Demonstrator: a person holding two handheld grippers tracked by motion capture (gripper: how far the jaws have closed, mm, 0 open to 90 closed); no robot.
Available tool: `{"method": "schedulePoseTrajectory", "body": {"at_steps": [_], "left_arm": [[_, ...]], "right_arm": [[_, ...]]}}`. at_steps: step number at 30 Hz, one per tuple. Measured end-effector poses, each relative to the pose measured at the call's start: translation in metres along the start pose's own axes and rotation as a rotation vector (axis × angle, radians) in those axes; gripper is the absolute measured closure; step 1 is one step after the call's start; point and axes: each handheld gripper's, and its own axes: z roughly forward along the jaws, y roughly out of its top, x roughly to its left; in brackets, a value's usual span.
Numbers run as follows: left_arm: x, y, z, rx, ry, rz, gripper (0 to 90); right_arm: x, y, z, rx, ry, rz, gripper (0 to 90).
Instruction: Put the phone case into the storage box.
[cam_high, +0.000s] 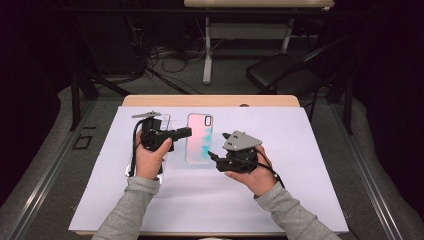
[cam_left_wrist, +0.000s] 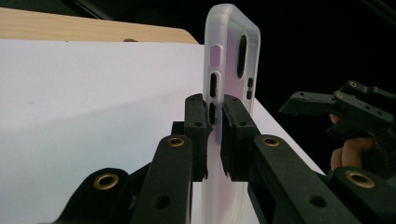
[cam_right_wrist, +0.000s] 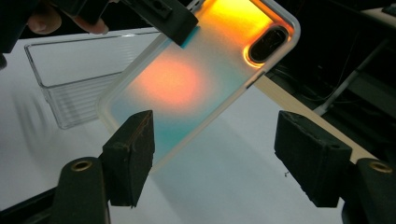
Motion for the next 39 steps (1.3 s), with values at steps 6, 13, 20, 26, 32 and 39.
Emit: {"method": "schedulePoseTrajectory", "body": {"at_steps": [6, 13, 20, 26, 32, 39], "left_arm": [[0.002, -0.001, -0.003, -0.017, 0.002, -0.003, 82.2], [0.001, 0.000, -0.005, -0.033, -0.002, -0.005, 82.2], [0.001, -0.001, -0.007, -0.040, 0.001, 0.000, 82.2], [0.000, -0.002, -0.008, -0.048, -0.003, 0.003, 82.2], [-0.002, -0.004, -0.007, -0.046, -0.006, 0.008, 82.2], [-0.003, -0.005, -0.007, -0.046, -0.011, 0.010, 82.2]], "right_arm": [[-0.016, 0.001, 0.003, 0.006, 0.056, 0.132, 28.7], [-0.032, 0.002, 0.004, -0.015, 0.070, 0.227, 24.3], [-0.040, 0.001, 0.003, -0.026, 0.076, 0.276, 20.9], [-0.043, 0.001, -0.002, -0.046, 0.095, 0.315, 17.2], [-0.043, 0.000, -0.005, -0.049, 0.123, 0.327, 16.4], [-0.040, -0.004, -0.002, -0.042, 0.137, 0.337, 24.9]]}}
